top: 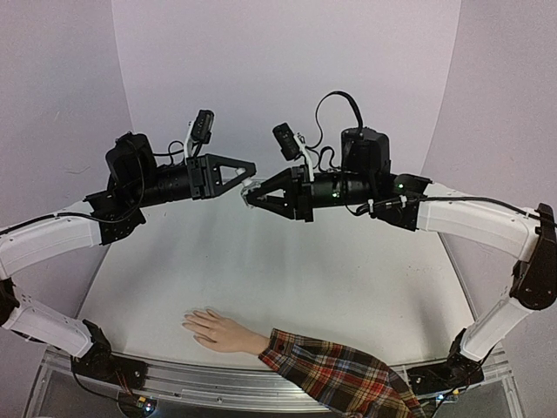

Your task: Paint the nails

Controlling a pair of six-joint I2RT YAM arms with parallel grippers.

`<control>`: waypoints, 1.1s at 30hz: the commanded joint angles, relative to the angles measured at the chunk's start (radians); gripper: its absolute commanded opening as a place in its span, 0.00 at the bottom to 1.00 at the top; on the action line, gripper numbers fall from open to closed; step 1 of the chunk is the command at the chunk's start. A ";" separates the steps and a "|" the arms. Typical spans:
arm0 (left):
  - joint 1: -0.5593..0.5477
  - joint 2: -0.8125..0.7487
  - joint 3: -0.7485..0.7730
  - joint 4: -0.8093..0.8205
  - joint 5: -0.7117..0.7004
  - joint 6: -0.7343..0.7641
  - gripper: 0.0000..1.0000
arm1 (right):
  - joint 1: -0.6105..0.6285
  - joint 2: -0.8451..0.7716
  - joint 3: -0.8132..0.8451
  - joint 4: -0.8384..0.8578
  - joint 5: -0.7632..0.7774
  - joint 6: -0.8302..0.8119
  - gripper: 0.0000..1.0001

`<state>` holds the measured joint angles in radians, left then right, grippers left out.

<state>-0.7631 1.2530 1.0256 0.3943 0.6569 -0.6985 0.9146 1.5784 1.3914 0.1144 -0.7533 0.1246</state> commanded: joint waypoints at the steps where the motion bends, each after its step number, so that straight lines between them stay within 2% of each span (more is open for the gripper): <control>1: 0.005 -0.035 -0.005 0.048 0.019 -0.006 0.30 | -0.005 -0.012 0.000 0.088 -0.041 0.039 0.00; 4: 0.005 -0.032 -0.002 0.032 0.010 0.003 0.20 | -0.004 -0.012 -0.005 0.092 0.021 0.046 0.00; 8: 0.005 -0.023 0.020 -0.034 -0.029 0.033 0.05 | -0.002 -0.012 -0.012 0.093 0.179 0.065 0.00; 11: 0.005 -0.024 0.033 -0.092 -0.095 0.057 0.00 | 0.030 -0.019 -0.019 0.080 0.410 0.065 0.00; 13: 0.003 -0.024 0.050 -0.180 -0.204 0.078 0.00 | 0.099 -0.007 0.017 0.004 0.813 -0.030 0.00; 15: -0.004 -0.022 0.076 -0.282 -0.345 0.097 0.00 | 0.205 0.044 0.080 -0.039 1.331 -0.175 0.00; 16: -0.005 -0.022 0.085 -0.322 -0.411 0.095 0.00 | 0.245 0.082 0.118 -0.035 1.532 -0.250 0.00; 18: -0.004 -0.024 0.090 -0.362 -0.491 0.064 0.00 | 0.285 0.136 0.163 0.003 1.675 -0.389 0.00; 20: -0.004 -0.015 0.103 -0.382 -0.501 0.053 0.00 | 0.303 0.145 0.163 0.033 1.644 -0.451 0.00; 25: -0.004 0.001 0.104 -0.317 -0.373 0.060 0.03 | 0.301 0.091 0.110 0.012 1.316 -0.391 0.00; 26: -0.004 -0.003 0.098 -0.297 -0.352 0.062 0.07 | 0.296 0.080 0.097 0.011 1.260 -0.369 0.00; 29: -0.003 -0.026 0.078 -0.254 -0.302 0.070 0.38 | 0.251 0.017 0.039 0.004 0.978 -0.282 0.00; 31: 0.001 -0.049 0.060 -0.229 -0.289 0.070 0.54 | 0.185 -0.020 0.005 0.003 0.745 -0.205 0.00; 33: 0.010 -0.066 0.045 -0.188 -0.246 0.067 0.62 | 0.116 -0.045 -0.020 0.006 0.478 -0.120 0.00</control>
<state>-0.7697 1.2471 1.0861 0.0982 0.3335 -0.6432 1.1437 1.6347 1.4039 0.0734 0.2235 -0.1615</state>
